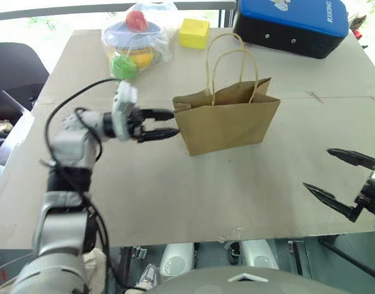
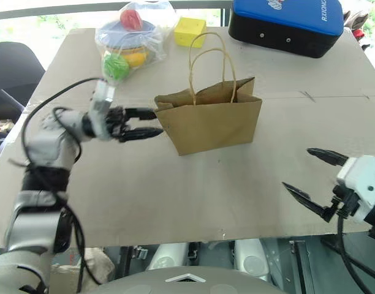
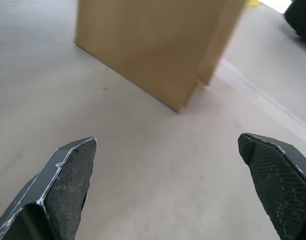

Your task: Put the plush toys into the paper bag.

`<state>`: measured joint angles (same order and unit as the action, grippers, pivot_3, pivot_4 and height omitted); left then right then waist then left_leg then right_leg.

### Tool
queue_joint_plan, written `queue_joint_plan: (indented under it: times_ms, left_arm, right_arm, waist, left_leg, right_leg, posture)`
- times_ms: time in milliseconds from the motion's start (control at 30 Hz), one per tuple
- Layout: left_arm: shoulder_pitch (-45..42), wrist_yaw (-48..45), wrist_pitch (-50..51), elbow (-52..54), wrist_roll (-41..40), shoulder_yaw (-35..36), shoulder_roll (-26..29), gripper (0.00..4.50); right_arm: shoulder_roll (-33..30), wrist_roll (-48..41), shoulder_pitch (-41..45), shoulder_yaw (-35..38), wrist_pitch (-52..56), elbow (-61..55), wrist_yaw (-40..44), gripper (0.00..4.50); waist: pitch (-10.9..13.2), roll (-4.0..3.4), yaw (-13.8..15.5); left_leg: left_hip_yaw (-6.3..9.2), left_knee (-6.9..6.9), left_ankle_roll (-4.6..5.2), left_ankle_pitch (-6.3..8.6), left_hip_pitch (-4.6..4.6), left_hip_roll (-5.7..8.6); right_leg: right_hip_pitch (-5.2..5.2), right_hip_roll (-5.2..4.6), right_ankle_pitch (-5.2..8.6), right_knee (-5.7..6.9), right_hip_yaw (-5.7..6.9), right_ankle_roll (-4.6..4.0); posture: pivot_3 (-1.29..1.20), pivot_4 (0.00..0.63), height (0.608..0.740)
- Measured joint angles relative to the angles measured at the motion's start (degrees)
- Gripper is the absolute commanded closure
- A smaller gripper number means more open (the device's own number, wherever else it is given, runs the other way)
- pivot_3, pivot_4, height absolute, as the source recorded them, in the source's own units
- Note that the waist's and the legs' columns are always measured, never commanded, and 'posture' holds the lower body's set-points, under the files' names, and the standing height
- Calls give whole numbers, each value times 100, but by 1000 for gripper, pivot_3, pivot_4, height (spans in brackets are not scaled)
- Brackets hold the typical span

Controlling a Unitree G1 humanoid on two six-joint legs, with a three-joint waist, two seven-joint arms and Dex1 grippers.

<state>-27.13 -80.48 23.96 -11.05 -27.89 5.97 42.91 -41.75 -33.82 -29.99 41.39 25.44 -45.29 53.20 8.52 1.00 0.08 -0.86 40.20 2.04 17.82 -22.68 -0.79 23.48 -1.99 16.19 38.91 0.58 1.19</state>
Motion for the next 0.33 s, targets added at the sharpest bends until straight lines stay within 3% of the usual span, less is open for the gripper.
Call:
queue_joint_plan:
  times_ms: [100, 133, 200, 333]
  left_arm:
    - [971, 240, 422, 816, -202, 430, 291, 1180]
    - [2110, 522, 775, 1617, -398, 1031, 447, 1180]
    - [2945, 733, 1048, 2085, -520, 1465, 491, 1180]
    - [3442, 1086, 1178, 2628, -639, 1841, 489, 1180]
  right_arm:
    - [42, -17, -269, 328, -97, 169, 184, 0]
    - [47, -7, -486, 646, -254, 356, 421, 0]
    - [40, 33, -705, 896, -361, 573, 596, 0]
    - [42, 111, -786, 958, -580, 806, 770, 0]
  waist:
    - [0, -2, 53]
    - [0, -4, 61]
    - [-1, -3, 91]
    - [-1, -9, 156]
  left_leg:
    - [-1, -1, 4, 4, 1, 0]
    - [-3, -3, 13, 11, 5, 1]
    - [-1, -5, 15, 13, 9, 1]
    - [2, -4, 39, 27, 41, 8]
  right_leg:
    - [-1, -7, 0, 0, 2, 0]
    - [-3, -16, -1, 1, 2, 0]
    - [-8, -25, -1, 0, 15, 0]
    - [-43, -41, -3, -2, 21, -1]
  posture:
    - [0, 150, 740]
    - [0, 150, 740]
    - [0, 150, 740]
    - [0, 150, 740]
